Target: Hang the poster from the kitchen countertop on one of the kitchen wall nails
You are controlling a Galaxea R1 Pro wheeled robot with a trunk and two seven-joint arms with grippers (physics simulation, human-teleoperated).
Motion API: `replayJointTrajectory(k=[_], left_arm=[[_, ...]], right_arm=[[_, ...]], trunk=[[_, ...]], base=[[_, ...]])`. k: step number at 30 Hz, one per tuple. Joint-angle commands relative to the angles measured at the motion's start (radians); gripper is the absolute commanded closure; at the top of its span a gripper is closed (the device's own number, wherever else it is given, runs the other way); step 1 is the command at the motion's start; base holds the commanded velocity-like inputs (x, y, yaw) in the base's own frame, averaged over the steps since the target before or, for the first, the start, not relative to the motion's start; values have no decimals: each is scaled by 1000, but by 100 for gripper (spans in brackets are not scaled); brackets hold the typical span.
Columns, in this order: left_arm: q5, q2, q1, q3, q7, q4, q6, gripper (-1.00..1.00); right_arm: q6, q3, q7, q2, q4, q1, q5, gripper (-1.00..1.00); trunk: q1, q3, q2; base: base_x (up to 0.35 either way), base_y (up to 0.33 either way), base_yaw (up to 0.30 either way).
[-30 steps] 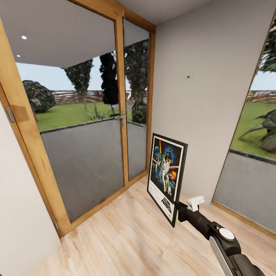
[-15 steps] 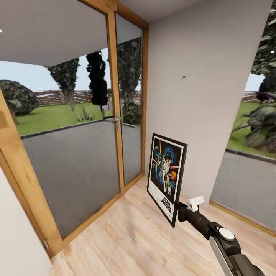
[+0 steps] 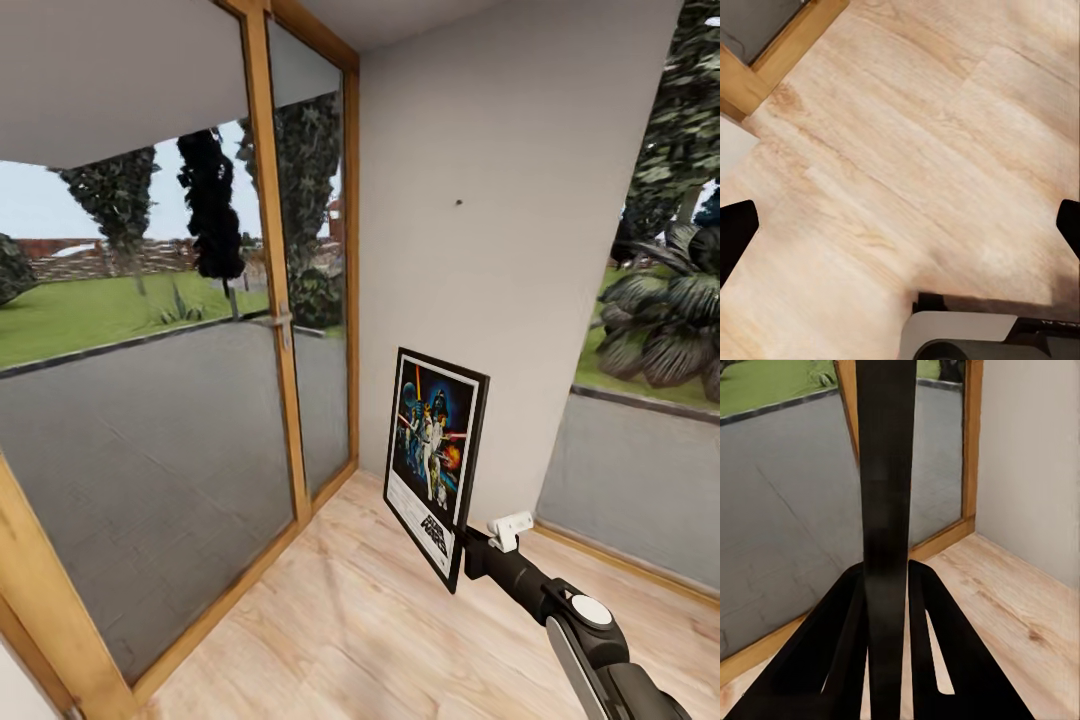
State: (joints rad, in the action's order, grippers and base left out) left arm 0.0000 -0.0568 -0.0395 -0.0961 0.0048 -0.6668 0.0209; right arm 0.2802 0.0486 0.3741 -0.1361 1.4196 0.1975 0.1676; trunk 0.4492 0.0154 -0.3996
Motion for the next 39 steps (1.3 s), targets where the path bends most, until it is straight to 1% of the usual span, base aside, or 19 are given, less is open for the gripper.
replayJointTrajectory(k=[1, 8, 11, 23, 39], left_arm=[[0, 0, 0, 0, 0, 0, 2, -100], [0, 0, -1, 0, 0, 0, 2, -100], [0, 0, -1, 0, 0, 0, 2, -100], [0, 0, 0, -1, 0, 0, 2, -100], [0, 0, -2, -10, 0, 0, 2, -100]], right_arm=[[9, 1, 2, 0, 1, 0, 13, 100], [9, 1, 2, 0, 1, 0, 13, 100], [10, 1, 2, 0, 1, 0, 13, 100], [11, 1, 2, 0, 1, 0, 13, 100], [11, 1, 2, 0, 1, 0, 13, 100]], trunk=[[1, 0, 0], [1, 0, 0], [1, 0, 0], [1, 2, 0], [1, 11, 0]], base=[[245, 253, -21], [246, 253, -12], [245, 253, -149], [245, 253, -276], [245, 247, -299]])
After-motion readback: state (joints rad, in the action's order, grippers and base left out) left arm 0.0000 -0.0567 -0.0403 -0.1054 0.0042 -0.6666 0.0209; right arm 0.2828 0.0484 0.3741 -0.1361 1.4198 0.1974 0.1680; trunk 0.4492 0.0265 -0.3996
